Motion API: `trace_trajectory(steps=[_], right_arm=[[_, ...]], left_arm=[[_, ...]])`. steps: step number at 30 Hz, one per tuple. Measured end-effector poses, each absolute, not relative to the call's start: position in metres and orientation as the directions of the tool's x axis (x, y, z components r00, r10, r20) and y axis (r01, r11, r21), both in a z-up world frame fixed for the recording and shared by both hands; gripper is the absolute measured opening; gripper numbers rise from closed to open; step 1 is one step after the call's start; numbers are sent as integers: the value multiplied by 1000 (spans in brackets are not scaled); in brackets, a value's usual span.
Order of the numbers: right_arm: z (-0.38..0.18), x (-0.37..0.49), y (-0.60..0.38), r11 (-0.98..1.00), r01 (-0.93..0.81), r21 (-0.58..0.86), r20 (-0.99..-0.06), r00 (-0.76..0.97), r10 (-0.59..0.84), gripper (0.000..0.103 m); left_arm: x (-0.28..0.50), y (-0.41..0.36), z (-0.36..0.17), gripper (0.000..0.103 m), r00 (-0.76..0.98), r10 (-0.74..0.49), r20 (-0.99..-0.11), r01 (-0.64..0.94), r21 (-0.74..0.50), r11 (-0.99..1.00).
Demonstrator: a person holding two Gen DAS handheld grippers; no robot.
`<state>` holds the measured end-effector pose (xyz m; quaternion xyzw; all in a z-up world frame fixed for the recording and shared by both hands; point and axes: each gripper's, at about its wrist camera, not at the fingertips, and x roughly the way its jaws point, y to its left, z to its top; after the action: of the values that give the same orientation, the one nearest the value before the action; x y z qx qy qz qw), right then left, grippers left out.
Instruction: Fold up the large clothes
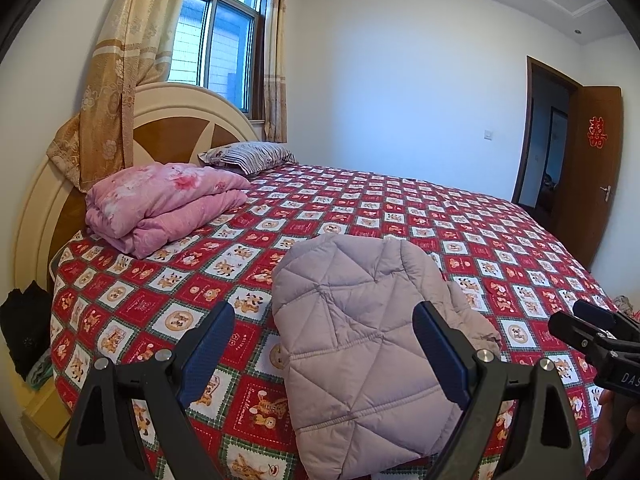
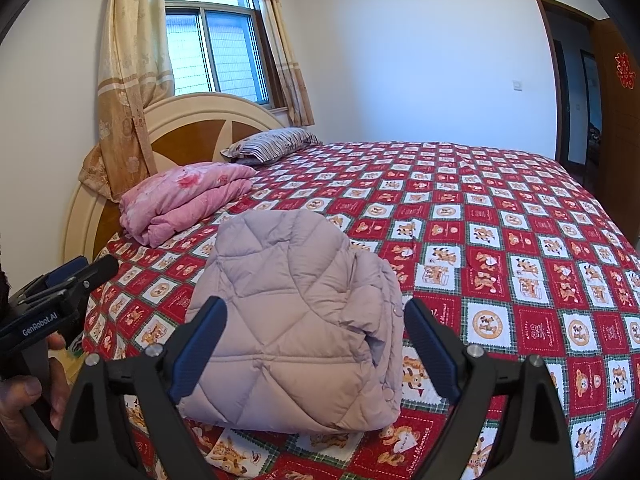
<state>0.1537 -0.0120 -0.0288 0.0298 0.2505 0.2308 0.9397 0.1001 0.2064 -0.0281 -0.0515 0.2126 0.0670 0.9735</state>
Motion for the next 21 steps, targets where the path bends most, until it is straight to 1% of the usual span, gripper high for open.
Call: trace_trajectory(steps=[2, 7, 12, 16, 21], right_arm=[[-29, 154, -12, 891, -420, 173, -458, 767, 450, 93], [-29, 154, -11, 891, -420, 173, -459, 766, 450, 93], [-33, 154, -11, 890, -423, 172, -467, 761, 451, 93], [-33, 155, -11, 888, -429, 168, -471, 756, 454, 93], [-33, 155, -9, 887, -432, 164, -472, 755, 456, 93]], left_arm=[[101, 206, -28, 91, 901, 111, -420, -154, -71, 985], [101, 212, -29, 91, 902, 81, -425, -148, -126, 981], [104, 215, -30, 91, 898, 65, -435, -144, -150, 978], [105, 213, -32, 91, 896, 90, -434, -157, -122, 980], [104, 208, -36, 91, 897, 124, -424, -164, -60, 985]])
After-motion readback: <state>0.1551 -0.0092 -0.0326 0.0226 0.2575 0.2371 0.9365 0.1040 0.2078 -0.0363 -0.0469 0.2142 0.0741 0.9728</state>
